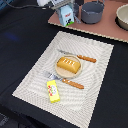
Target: Place the bread, butter, and milk from the table onto the serving area.
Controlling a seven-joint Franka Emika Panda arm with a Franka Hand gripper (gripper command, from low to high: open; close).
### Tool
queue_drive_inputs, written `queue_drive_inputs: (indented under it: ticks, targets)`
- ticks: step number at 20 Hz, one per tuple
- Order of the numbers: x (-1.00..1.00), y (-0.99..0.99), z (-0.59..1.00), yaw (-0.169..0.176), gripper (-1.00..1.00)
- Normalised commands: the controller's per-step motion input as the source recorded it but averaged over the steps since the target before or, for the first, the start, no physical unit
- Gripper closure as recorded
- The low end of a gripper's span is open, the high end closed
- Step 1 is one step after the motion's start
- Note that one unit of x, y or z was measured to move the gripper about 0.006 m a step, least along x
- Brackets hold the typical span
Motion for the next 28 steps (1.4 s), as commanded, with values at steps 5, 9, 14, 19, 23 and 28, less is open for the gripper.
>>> queue_drive_inputs:
  ticks: [5, 9, 14, 19, 23, 28]
  targets:
    - [1.00, -0.04, 0.07, -0.003, 1.00]
    - [1.00, -0.11, -0.04, -0.015, 1.00]
    - [0.93, -0.07, -0.17, -0.015, 1.00]
    - [0.45, 0.09, -0.33, 0.007, 1.00]
    - [0.09, 0.38, -0.30, 0.047, 1.00]
    - [0.04, 0.30, -0.22, 0.024, 1.00]
